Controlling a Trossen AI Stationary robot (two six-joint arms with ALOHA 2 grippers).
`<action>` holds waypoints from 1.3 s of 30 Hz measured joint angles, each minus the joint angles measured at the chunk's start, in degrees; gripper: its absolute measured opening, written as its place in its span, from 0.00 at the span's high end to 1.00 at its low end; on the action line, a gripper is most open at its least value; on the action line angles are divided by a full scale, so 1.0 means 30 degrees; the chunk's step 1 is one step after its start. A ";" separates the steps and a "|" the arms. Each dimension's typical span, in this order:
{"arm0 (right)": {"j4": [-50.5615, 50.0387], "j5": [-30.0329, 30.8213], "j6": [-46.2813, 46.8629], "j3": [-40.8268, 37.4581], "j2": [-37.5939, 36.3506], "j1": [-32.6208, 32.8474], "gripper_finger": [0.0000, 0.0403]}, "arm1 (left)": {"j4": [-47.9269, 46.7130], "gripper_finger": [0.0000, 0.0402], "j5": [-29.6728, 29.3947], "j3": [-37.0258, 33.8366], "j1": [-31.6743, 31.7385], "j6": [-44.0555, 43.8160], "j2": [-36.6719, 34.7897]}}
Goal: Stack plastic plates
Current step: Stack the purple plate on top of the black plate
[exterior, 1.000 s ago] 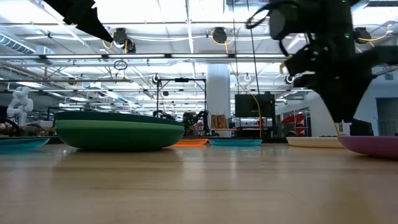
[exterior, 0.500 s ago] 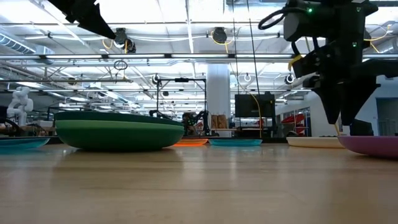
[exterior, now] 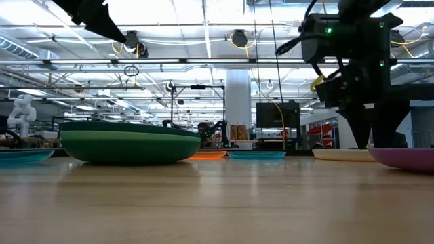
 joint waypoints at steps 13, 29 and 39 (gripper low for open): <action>0.0978 -0.0041 -0.0654 0.0015 0.0955 0.0007 0.59 | -0.0051 0.79 0.0146 0.0000 -0.0007 0.0135 0.0000; 0.0880 -0.1661 0.1513 0.0085 0.0895 -0.0080 0.97 | -0.0062 0.79 0.0146 0.0000 -0.0007 0.0106 0.0000; -0.0662 -0.2995 0.2600 0.1571 0.0114 -0.1083 0.99 | -0.0062 0.79 0.0139 0.0000 -0.0007 0.0062 0.0000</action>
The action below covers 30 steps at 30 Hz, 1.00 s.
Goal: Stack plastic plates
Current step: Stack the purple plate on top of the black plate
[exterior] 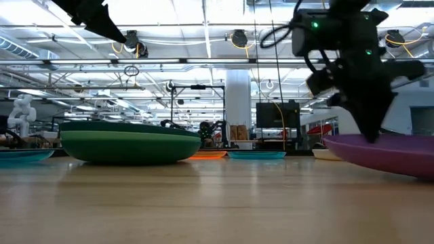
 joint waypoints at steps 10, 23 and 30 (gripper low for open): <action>0.5257 0.0543 0.2455 0.1214 -0.1623 -0.2701 1.00 | 0.0007 0.79 -0.0001 0.0000 0.0007 0.0211 0.0007; 1.4479 0.0561 0.6814 0.1918 0.0638 -0.5533 1.00 | 0.0559 0.79 -0.0151 0.0000 0.0007 0.1474 0.0007; 1.3982 0.0519 0.6700 0.5547 0.3752 -0.6056 1.00 | 0.2145 0.79 -0.0161 0.0007 0.0000 0.3175 0.0000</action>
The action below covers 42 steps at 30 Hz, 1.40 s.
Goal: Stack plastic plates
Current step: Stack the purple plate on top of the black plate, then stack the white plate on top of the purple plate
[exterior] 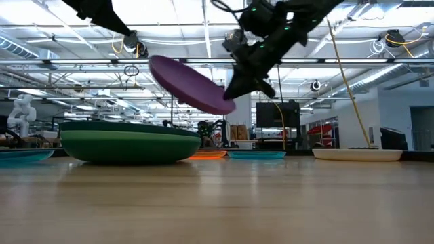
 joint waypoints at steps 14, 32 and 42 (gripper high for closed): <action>-0.2803 -0.0085 0.0621 0.5928 0.5244 -0.0408 0.99 | 0.0201 0.79 0.0000 0.0000 0.0007 0.0603 0.0000; -0.2821 -0.0078 0.1153 0.6149 0.5495 -0.0356 0.76 | 0.0223 0.79 0.0007 0.0000 0.0007 0.1593 0.0000; -0.2821 -0.0069 0.1079 0.6149 0.5495 -0.0343 0.71 | 0.0245 0.79 0.0007 0.0000 0.0007 0.2144 0.0000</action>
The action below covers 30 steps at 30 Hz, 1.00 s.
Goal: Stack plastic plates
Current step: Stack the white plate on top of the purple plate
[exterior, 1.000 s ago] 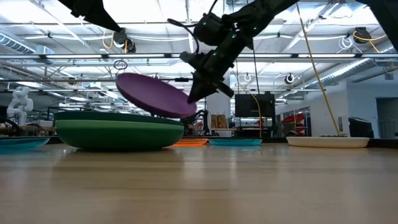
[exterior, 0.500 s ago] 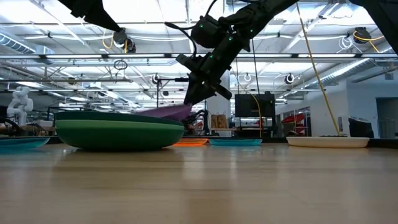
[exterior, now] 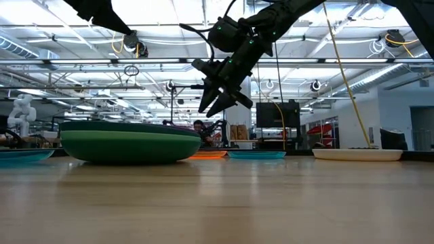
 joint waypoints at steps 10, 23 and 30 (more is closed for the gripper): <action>-0.0832 0.0076 -0.1221 -0.0007 -0.0207 0.1428 0.71 | 0.0000 0.79 0.0000 0.0000 -0.0007 0.0087 0.0000; -1.6091 0.5917 0.2138 -0.0007 -0.2652 0.2322 0.73 | -0.0007 0.79 0.0007 0.0000 -0.0007 0.0237 0.0000; -1.9151 0.7590 0.3776 -0.0620 -0.2646 0.1791 0.75 | -0.0024 0.79 0.0007 0.0000 -0.0005 -0.0187 0.0000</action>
